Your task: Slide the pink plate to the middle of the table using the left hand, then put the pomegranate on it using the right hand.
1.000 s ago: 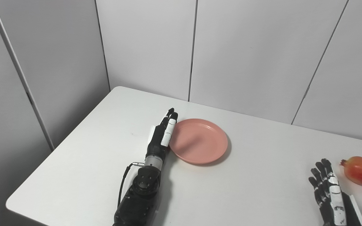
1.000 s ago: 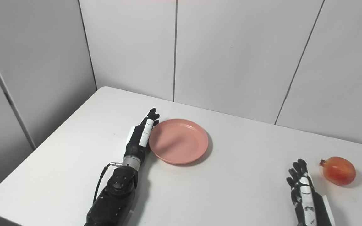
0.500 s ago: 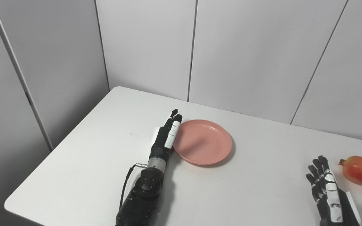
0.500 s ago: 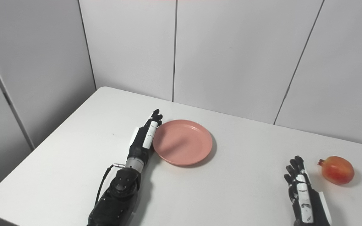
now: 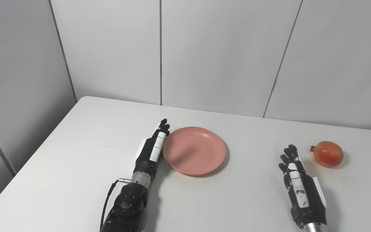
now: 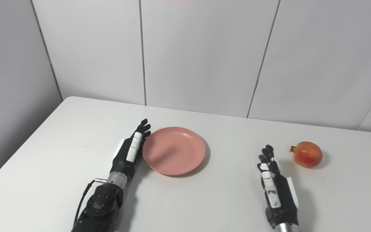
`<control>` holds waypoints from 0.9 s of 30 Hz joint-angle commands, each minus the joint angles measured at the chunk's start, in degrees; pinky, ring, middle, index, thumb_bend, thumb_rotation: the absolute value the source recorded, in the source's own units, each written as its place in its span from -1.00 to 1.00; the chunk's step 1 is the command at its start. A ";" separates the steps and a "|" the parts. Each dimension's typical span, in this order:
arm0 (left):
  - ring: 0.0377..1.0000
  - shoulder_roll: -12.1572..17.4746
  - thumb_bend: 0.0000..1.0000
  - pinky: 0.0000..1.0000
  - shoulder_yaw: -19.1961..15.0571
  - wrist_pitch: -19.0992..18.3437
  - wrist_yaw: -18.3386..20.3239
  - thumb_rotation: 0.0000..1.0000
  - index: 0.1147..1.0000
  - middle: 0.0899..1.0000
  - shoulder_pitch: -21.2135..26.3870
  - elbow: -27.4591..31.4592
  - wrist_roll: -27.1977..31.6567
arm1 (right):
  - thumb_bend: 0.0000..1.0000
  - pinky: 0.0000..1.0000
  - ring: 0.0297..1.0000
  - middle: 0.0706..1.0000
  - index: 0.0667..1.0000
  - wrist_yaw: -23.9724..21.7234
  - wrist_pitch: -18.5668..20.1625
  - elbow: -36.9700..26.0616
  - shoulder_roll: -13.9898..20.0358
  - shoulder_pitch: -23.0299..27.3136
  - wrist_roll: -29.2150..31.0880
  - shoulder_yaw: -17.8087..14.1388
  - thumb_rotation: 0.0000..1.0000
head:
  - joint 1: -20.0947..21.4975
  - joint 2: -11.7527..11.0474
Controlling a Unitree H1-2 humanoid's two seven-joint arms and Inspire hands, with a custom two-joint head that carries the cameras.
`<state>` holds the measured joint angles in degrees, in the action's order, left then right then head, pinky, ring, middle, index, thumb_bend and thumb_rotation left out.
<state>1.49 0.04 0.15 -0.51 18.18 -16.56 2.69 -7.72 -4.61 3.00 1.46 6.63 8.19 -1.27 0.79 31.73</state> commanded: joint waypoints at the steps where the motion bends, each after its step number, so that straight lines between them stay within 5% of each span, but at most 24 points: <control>1: 0.91 0.54 0.64 0.89 0.03 -0.90 1.39 1.00 0.92 0.93 0.78 2.65 0.64 | 0.19 0.99 0.98 0.99 0.98 1.74 0.92 -1.46 -1.29 0.60 -0.31 -0.04 0.53 | 1.16 0.72; 12: 0.88 0.68 0.65 0.87 -1.21 -3.57 4.51 1.00 0.88 0.89 -0.67 5.37 3.82 | 0.36 1.00 0.99 1.00 0.96 3.54 3.43 -1.78 -3.04 1.48 -1.80 1.21 0.51 | 5.35 2.24; 27: 0.91 0.94 0.64 0.88 0.84 -1.89 6.41 1.00 0.90 0.91 -0.69 4.77 3.15 | 0.35 1.00 1.00 1.00 0.94 5.15 4.03 -1.28 -4.24 2.54 -1.92 1.35 0.48 | 6.90 3.34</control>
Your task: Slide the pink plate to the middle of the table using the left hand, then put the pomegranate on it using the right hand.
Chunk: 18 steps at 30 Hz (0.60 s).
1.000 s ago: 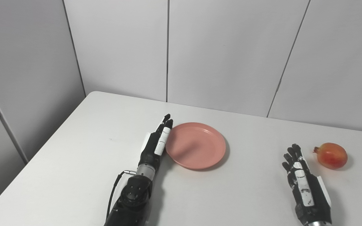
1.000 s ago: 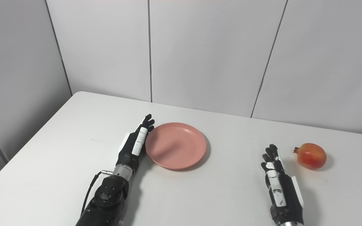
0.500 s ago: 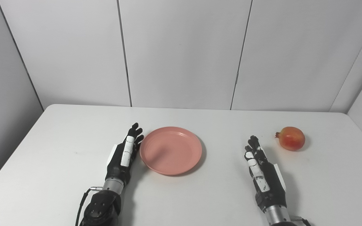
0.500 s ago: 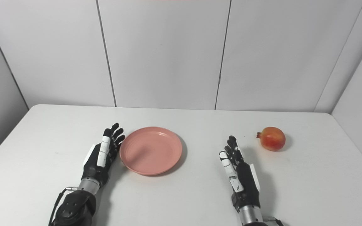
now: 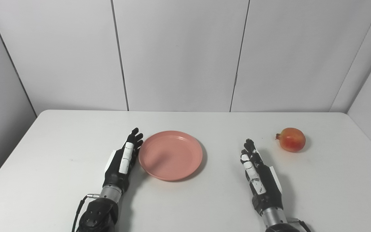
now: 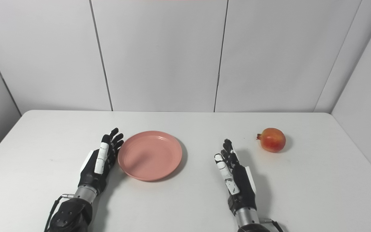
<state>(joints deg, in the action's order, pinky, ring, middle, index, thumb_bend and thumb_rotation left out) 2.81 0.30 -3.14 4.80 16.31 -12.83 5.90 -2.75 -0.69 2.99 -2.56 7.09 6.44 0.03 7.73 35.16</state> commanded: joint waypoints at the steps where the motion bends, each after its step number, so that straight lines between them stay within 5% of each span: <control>1: 0.91 -0.41 0.64 0.88 0.80 1.35 1.07 1.00 0.91 0.92 1.12 1.18 -0.29 | 0.35 1.00 1.00 0.99 0.94 0.23 0.24 -1.39 -0.23 2.10 -0.14 0.02 0.47 | 0.11 0.19; 18: 0.95 -2.44 0.62 0.90 2.81 0.93 -1.45 1.00 0.97 0.96 2.79 1.23 -4.23 | 0.29 1.00 1.00 1.00 0.96 -0.15 0.30 -1.94 1.04 2.76 -0.68 0.80 0.54 | 0.10 1.99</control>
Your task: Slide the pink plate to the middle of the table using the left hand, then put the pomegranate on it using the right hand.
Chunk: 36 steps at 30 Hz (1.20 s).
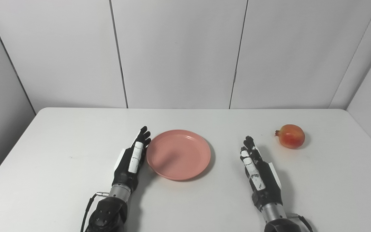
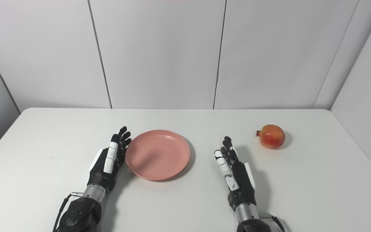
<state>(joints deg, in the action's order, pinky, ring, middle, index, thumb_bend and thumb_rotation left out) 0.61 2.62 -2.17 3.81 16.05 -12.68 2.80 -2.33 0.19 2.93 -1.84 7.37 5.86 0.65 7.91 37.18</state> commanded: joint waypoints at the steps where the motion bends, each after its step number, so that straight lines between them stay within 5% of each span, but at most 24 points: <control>1: 0.95 -0.24 0.61 0.90 0.61 -0.39 -0.57 1.00 0.97 0.97 3.19 1.09 -1.62 | 0.27 1.00 1.00 1.00 0.96 -0.54 -0.62 -2.01 0.33 2.43 -0.31 0.27 0.56 | -0.89 -0.42; 19: 0.93 -1.80 0.53 0.88 0.21 0.88 -0.89 1.00 0.93 0.95 4.94 -2.50 -1.86 | 0.23 1.00 1.00 0.99 0.97 -0.33 -2.47 -0.44 0.63 3.64 -1.75 0.36 0.65 | -0.13 -0.39; 36: 0.98 -2.27 0.65 0.95 1.50 -1.26 2.88 1.00 0.98 0.98 3.43 0.95 -0.20 | 0.24 1.00 1.00 0.99 0.97 -0.79 -2.19 -1.49 1.06 3.51 -1.27 0.39 0.65 | -0.07 1.28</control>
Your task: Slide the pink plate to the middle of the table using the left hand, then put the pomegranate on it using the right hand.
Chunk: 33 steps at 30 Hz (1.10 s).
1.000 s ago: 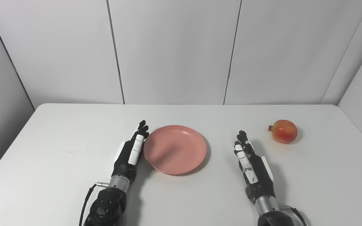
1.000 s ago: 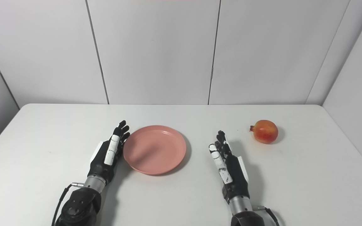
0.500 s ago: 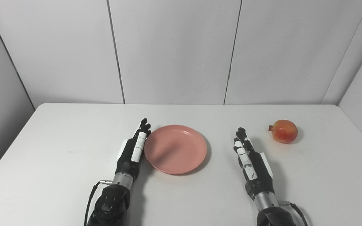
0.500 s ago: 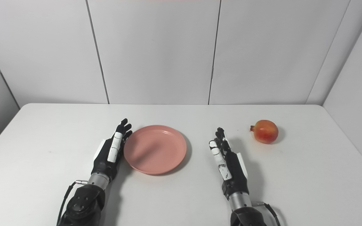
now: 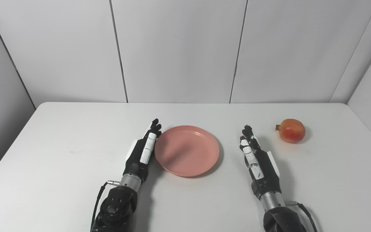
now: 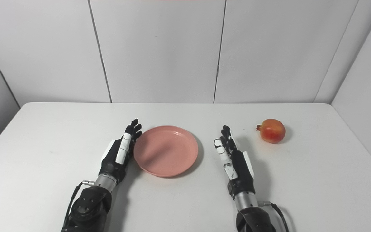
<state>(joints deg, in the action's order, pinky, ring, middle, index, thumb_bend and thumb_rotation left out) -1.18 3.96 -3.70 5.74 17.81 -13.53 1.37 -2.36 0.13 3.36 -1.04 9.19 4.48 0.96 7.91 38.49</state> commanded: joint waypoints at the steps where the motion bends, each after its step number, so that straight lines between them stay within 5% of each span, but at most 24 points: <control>1: 0.97 -0.53 0.66 0.95 0.33 -0.30 1.26 1.00 0.98 0.98 1.51 2.31 1.32 | 0.23 1.00 1.00 0.99 0.97 -0.75 -2.13 -1.98 0.23 1.65 0.14 0.09 0.65 | 0.08 0.00; 17: 0.98 -1.38 0.67 0.98 1.11 -3.53 2.67 1.00 1.00 0.99 0.33 5.75 3.47 | 0.18 1.00 1.00 1.00 0.98 -0.30 -1.50 -2.72 0.22 1.52 -0.75 0.47 0.70 | 0.99 0.77; 33: 1.00 -1.46 0.63 1.00 1.05 -0.34 -0.76 1.00 1.00 1.00 3.88 -0.29 -0.28 | 0.37 1.00 1.00 1.00 1.00 -1.30 -2.77 -4.67 2.57 2.34 -3.12 1.27 0.71 | 0.56 0.38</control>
<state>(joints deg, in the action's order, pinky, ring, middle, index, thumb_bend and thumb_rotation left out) -2.36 5.00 -6.54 5.29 19.00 -13.90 1.90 -3.22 0.10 0.89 0.75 9.26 1.87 2.28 8.53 38.93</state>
